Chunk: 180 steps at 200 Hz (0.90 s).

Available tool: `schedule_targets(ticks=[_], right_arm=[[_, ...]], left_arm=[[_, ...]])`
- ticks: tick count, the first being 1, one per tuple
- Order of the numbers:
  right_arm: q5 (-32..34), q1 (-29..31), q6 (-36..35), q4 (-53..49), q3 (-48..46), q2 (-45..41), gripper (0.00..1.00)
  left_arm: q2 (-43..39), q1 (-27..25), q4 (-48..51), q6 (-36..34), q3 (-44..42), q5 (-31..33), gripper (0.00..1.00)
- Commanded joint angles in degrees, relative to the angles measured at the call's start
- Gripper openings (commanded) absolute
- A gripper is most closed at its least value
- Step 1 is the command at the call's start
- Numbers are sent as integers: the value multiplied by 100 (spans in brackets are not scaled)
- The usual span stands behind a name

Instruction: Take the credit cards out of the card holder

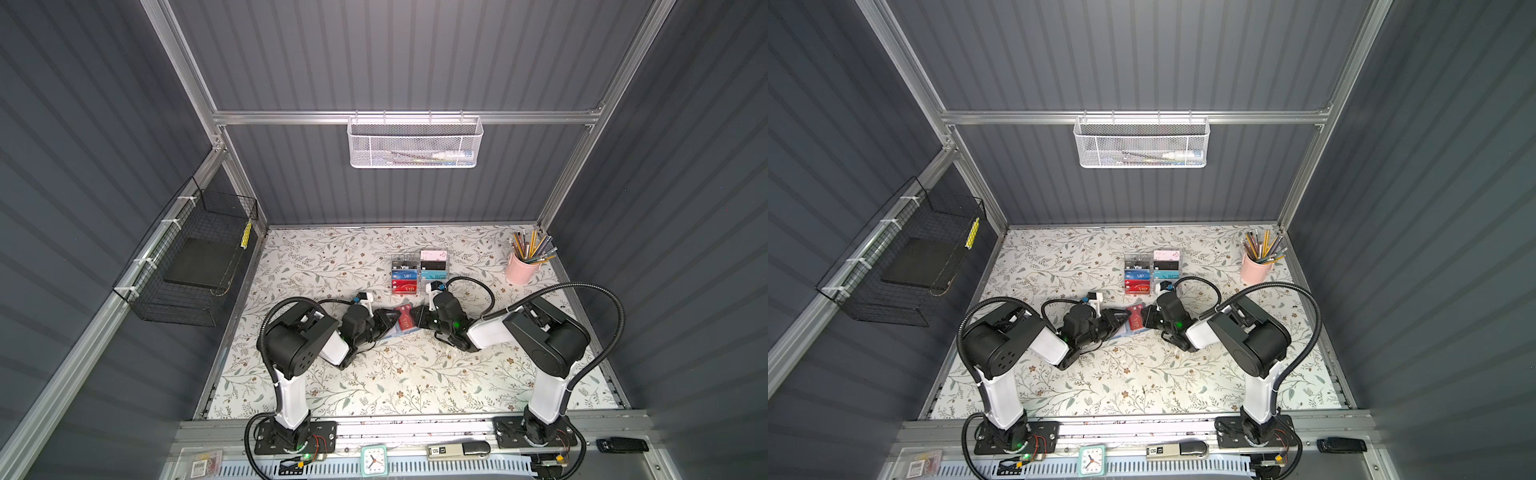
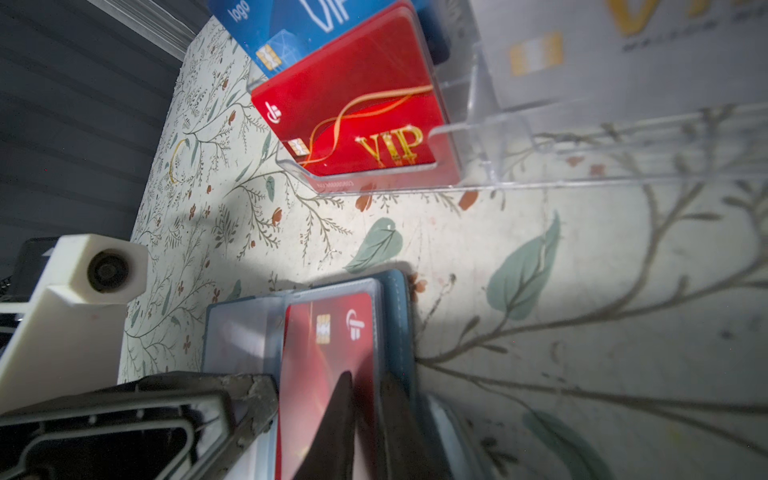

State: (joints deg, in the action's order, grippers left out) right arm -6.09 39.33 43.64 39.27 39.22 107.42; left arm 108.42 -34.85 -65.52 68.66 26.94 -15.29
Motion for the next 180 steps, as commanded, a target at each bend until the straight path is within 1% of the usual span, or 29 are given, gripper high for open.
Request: schedule_targets(ticks=[1, 40, 108, 140, 164, 180], right_arm=[[-590, 189, 38, -1177, -308, 282, 17], [-680, 189, 97, -1015, -389, 188, 20], [-706, 181, 136, -1012, -422, 70, 22], [-695, 147, 136, -1019, -482, 4, 23], [-686, 129, 93, -1017, -541, -163, 25], [-664, 119, 58, -1068, -562, -278, 27]], left_arm=[[77, -215, -439, -15, 329, -178, 29], [47, -215, -426, -62, 360, -192, 26], [-72, -202, -358, -99, 265, -178, 25], [-368, 30, -40, -177, 72, -200, 26], [-706, 267, 372, -302, -56, -312, 29], [-944, 342, 813, -475, -42, -317, 32]])
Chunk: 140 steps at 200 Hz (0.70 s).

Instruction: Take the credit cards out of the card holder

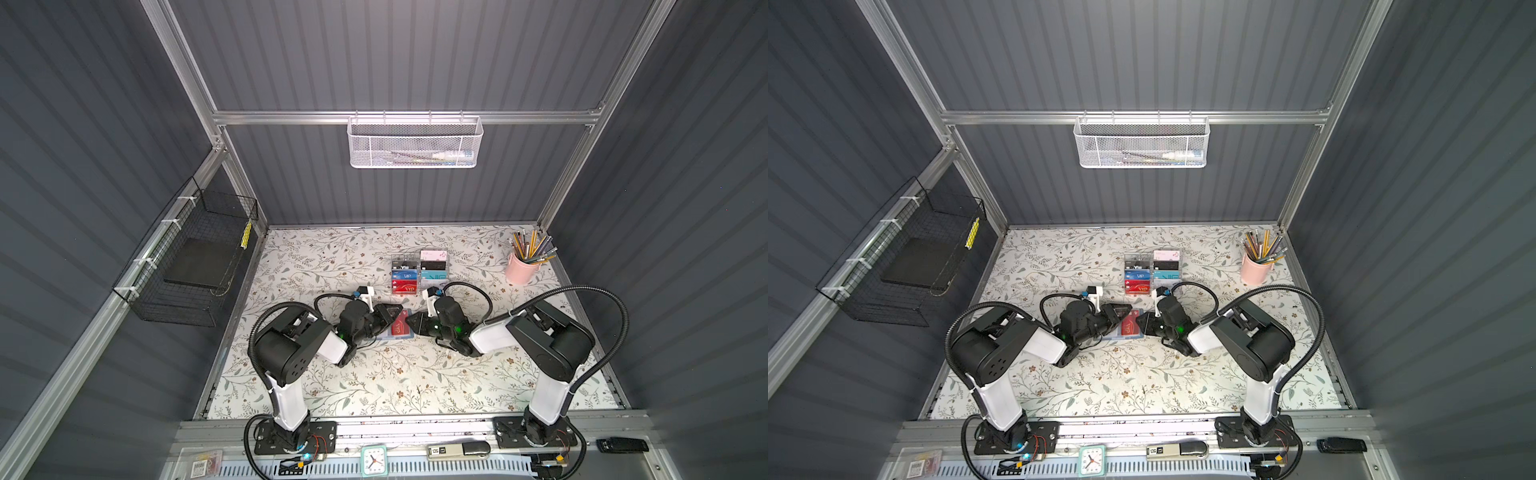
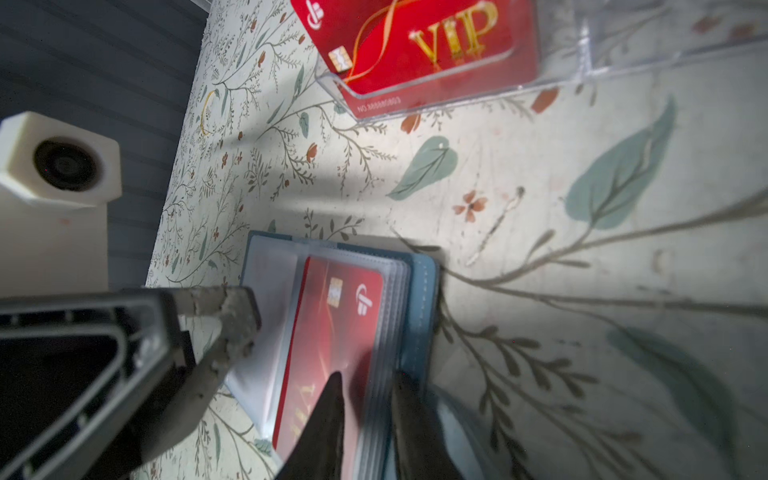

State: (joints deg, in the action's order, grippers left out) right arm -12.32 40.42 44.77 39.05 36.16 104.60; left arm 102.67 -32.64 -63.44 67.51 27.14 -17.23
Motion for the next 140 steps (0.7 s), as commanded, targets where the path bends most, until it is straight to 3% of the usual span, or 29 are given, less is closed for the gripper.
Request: schedule_targets(ticks=[1, 55, 104, 140], right_arm=[[-42, 9, -61, -1047, -253, -3, 27], [15, 9, -142, -1216, -361, -449, 30], [95, 10, -268, -1418, -396, -632, 31], [46, 9, -208, -1248, -318, -268, 21]], left_arm=[[-379, 120, 645, -364, -56, -122, 32], [-685, 128, 1579, -719, 56, -418, 38], [-604, 132, 1546, -760, -33, -593, 39], [-435, 131, 1399, -710, -24, -735, 40]])
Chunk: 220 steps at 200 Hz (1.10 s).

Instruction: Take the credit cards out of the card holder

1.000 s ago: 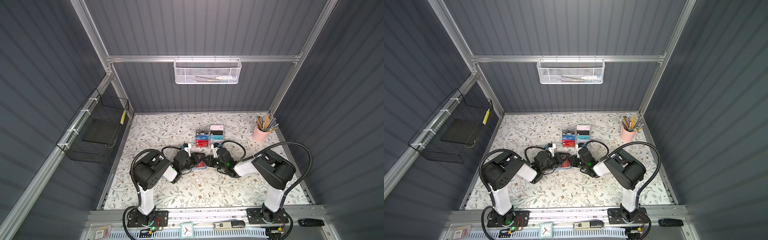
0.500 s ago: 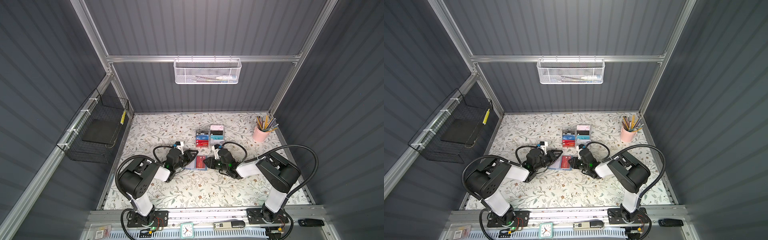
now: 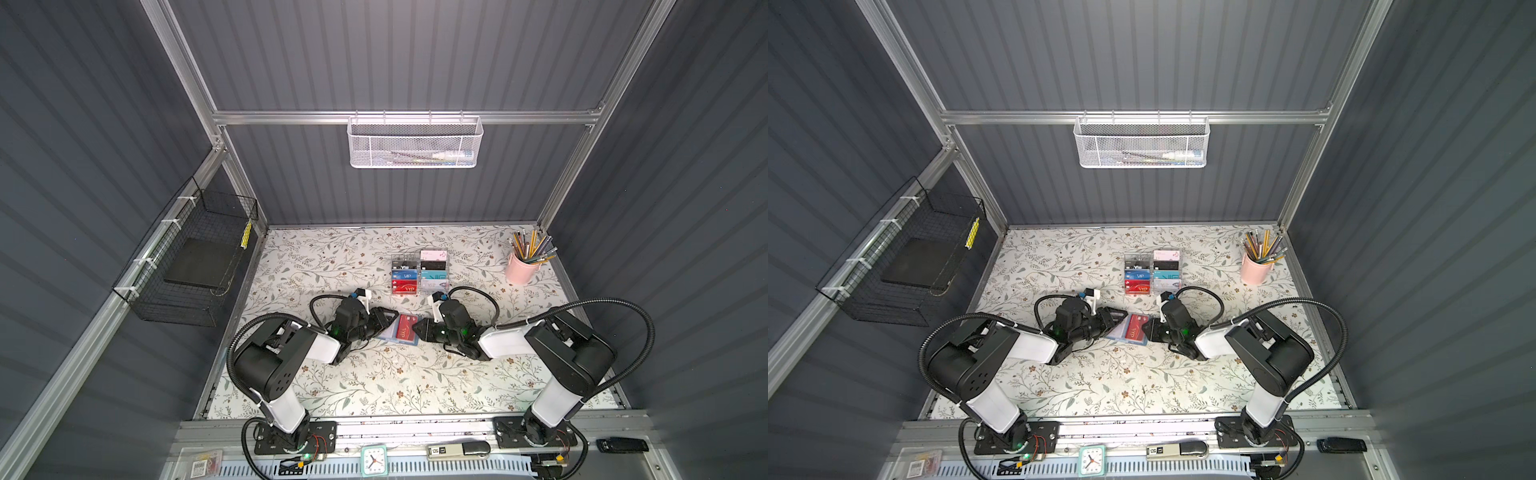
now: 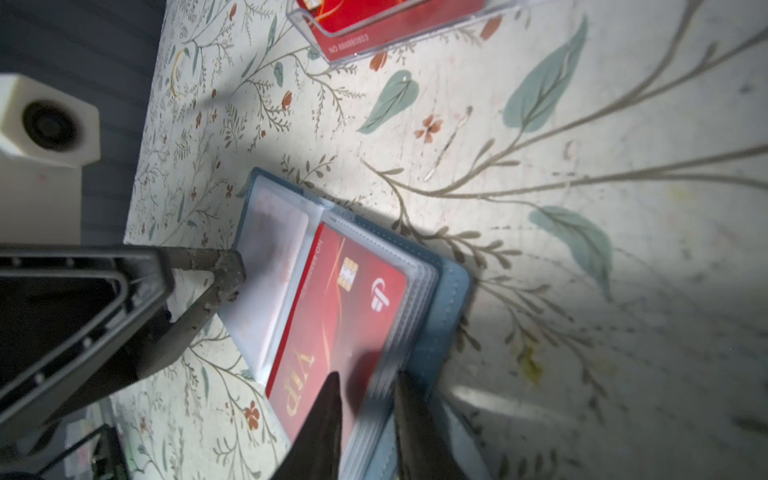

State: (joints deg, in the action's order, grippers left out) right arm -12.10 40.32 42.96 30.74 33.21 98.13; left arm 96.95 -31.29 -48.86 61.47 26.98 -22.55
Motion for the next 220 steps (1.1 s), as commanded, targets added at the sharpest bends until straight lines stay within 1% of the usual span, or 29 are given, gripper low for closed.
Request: schedule_targets(ticks=[1, 30, 56, 79, 107, 132, 220], right_arm=[[19, 20, -30, -414, -20, 385, 21], [-153, 20, 51, -280, 235, 729, 18], [-196, 20, 99, -251, 424, 886, 16], [-196, 20, 98, -246, 482, 933, 14], [-196, 21, 141, -176, 442, 954, 9], [-227, 22, 197, -57, 365, 970, 4], [-223, 20, 283, 81, 225, 1015, 0]], left_arm=[[143, -7, -65, -99, -5, -205, 40], [184, 26, -106, -83, -50, -209, 41], [98, 185, -65, -91, -152, -249, 41], [-102, 306, 251, -279, -202, -224, 41], [-259, 336, 539, -407, -202, -187, 41], [-157, 343, 509, -388, -159, -267, 42], [164, 343, 237, -303, -107, -351, 42]])
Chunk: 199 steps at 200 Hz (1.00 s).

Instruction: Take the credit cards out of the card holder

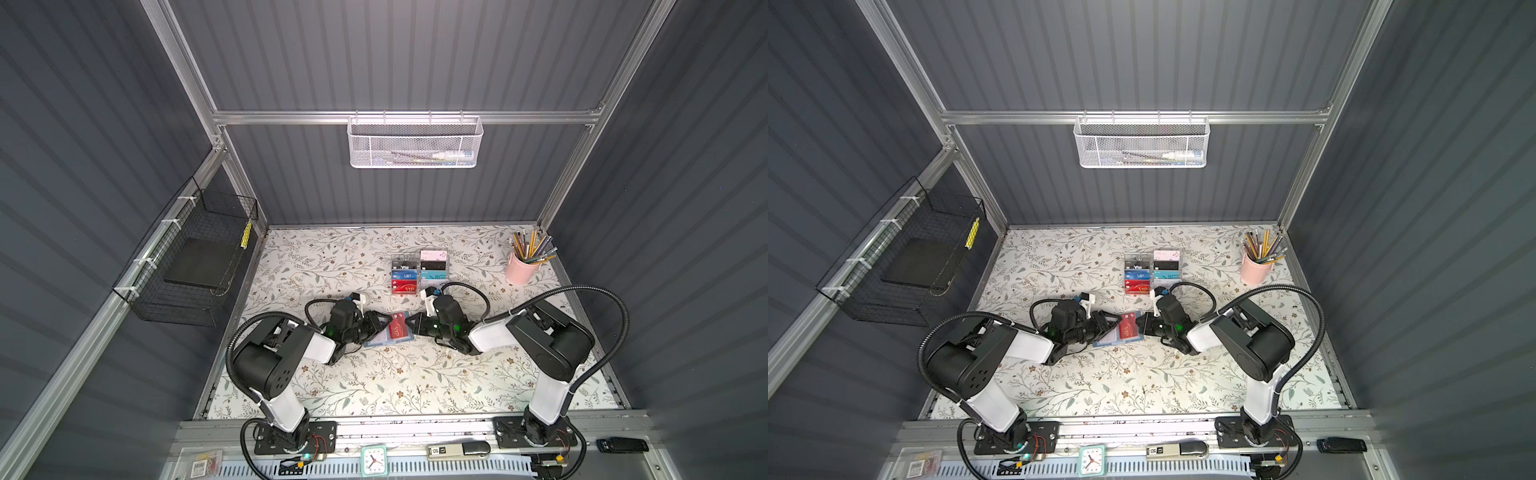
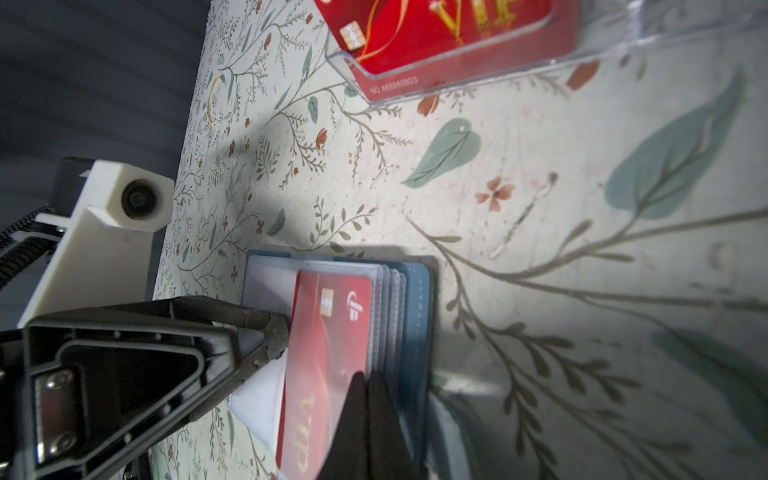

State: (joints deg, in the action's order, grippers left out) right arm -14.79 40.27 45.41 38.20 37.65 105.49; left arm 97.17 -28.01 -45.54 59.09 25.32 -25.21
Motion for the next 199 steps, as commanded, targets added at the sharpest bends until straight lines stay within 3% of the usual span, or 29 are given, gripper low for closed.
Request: schedule_targets(ticks=[1, 106, 199], right_arm=[[46, 24, 38, -660, -221, 279, 0], [34, 33, 91, -572, -277, 347, 0], [37, 26, 58, -620, -265, 358, 0]], left_arm=[[144, 15, -109, -56, 55, -87, 42], [468, 8, -863, 358, 26, -256, 42], [489, 10, -895, 345, 6, -237, 42]])
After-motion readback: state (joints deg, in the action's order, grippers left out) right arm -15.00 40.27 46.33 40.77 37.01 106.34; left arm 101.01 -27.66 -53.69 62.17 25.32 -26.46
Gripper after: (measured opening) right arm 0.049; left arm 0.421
